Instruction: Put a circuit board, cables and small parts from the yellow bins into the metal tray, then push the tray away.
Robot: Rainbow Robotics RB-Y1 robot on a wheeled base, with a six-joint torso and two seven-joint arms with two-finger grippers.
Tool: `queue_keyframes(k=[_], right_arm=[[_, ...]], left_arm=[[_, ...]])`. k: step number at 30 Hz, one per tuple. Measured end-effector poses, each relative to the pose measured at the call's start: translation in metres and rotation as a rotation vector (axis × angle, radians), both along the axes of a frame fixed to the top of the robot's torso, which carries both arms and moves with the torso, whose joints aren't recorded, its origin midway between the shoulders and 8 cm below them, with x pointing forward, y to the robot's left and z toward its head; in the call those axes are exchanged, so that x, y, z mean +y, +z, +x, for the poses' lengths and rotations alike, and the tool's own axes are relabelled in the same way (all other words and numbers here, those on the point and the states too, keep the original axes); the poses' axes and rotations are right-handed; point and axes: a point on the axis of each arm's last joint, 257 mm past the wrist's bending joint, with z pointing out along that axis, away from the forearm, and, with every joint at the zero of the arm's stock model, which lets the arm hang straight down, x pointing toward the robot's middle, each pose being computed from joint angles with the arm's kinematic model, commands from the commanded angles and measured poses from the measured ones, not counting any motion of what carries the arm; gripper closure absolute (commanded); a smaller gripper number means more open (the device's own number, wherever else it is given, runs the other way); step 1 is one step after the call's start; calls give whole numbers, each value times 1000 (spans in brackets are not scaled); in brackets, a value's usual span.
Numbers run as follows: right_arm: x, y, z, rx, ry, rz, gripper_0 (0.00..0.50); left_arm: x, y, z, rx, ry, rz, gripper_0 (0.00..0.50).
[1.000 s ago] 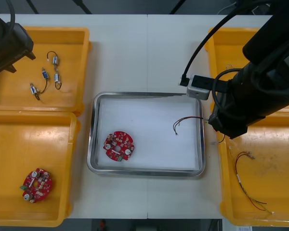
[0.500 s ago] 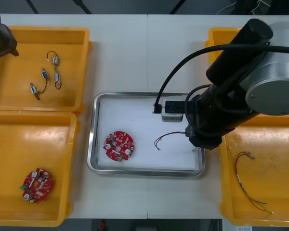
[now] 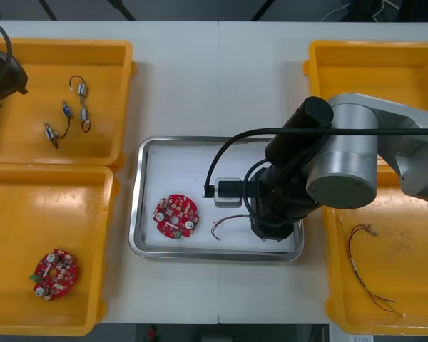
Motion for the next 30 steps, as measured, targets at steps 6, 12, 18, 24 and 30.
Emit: queue_keyframes(k=[6,12,18,24,30], right_arm=[[10,-17,7,-28,13,9,500],[10,-32,7,-31,20,-2,500],[9,-35,5,-26,21,-8,500],[9,-35,4,-23,16,-7,303],[9,-35,5,-22,11,-6,0]], left_arm=[[9,-10,19,-55,21,-33,0],[9,-29,25,-38,-20,-30,0],[0,-49,26,17,-195,62,0],[-10,-72,22,63,-249,108,0],[-12,-87,14,97,-230,44,0]])
